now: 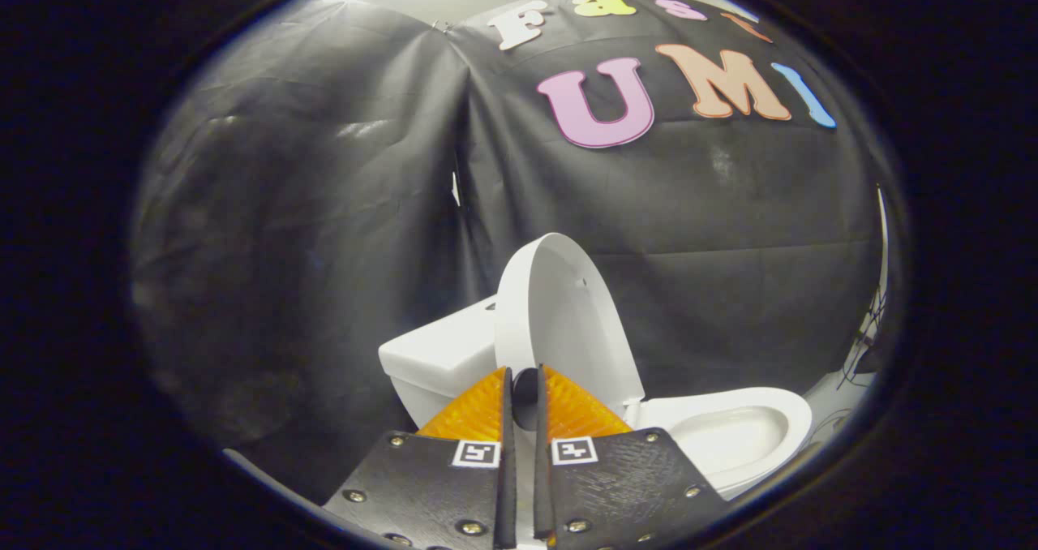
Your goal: Open the toilet lid.
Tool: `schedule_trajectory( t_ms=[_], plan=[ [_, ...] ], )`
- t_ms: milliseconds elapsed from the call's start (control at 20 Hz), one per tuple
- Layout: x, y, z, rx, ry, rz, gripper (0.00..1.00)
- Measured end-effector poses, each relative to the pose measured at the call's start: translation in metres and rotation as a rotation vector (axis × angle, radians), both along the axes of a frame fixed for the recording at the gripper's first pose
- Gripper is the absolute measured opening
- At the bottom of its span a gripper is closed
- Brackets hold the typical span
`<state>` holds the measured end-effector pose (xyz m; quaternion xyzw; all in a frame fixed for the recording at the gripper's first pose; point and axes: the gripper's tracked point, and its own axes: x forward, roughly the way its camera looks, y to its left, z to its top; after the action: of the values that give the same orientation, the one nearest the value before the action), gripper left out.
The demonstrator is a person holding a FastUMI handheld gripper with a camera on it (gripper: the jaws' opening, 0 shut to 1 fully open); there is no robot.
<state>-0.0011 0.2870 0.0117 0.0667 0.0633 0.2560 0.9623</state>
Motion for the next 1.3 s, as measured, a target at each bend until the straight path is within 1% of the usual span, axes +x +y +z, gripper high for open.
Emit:
schedule_trajectory(
  t_ms=[300, 400, 500, 650, 700, 750, 800, 900, 1050, 1100, 1300],
  plan=[
    [0.001, 0.006, 0.003, -0.064, -0.073, -0.015, 0.12],
    [0.007, 0.009, 0.001, -0.061, -0.072, -0.018, 0.14],
    [0.005, 0.008, 0.003, -0.044, -0.064, -0.019, 0.17],
    [0.002, 0.003, 0.007, -0.036, -0.076, -0.025, 0.17],
    [0.001, 0.0, 0.008, -0.028, -0.075, -0.025, 0.21],
    [0.0, -0.003, 0.008, -0.019, -0.075, -0.03, 0.21],
    [0.002, -0.006, 0.01, -0.014, -0.072, -0.034, 0.23],
    [0.002, -0.008, 0.011, -0.015, -0.07, -0.038, 0.36],
    [0.0, -0.014, 0.006, -0.053, -0.059, -0.039, 0.59],
    [0.001, -0.02, 0.007, -0.065, -0.062, -0.051, 0.66],
    [0.003, -0.04, 0.016, -0.053, -0.083, -0.08, 0.96]
  ],
)
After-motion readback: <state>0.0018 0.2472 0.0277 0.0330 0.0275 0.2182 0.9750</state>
